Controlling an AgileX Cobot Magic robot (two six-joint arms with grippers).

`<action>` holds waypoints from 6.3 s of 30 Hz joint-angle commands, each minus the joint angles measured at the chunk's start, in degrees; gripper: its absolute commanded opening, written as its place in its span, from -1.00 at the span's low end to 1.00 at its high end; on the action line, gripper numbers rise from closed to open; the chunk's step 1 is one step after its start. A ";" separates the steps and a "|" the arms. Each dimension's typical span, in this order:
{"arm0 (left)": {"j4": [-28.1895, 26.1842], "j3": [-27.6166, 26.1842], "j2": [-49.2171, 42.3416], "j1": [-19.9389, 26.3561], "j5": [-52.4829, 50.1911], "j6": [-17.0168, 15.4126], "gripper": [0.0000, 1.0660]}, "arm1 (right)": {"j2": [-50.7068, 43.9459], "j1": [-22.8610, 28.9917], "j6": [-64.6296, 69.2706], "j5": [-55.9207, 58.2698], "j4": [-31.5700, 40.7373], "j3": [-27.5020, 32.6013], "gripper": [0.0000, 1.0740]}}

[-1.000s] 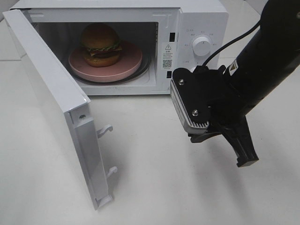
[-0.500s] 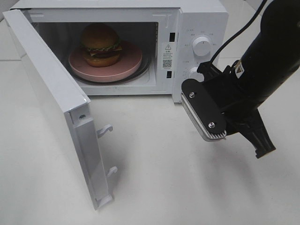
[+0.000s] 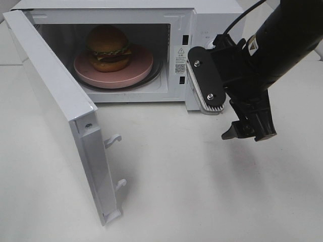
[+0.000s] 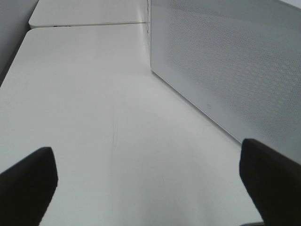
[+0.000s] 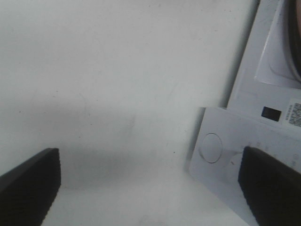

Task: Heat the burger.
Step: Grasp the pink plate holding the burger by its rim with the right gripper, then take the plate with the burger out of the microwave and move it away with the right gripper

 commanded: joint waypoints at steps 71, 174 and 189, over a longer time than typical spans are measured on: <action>0.11 0.23 -1.20 0.11 -0.34 -0.46 0.94 | 49.33 5.50 9.17 -1.26 -5.90 -55.75 0.68; 0.11 0.23 -1.20 0.11 -0.34 -0.46 0.94 | -0.92 4.70 -16.67 -26.30 1.38 13.87 -0.99; 0.11 0.23 -1.20 0.11 -0.34 -0.46 0.94 | -13.12 4.70 -12.72 -23.43 -0.23 22.69 -0.99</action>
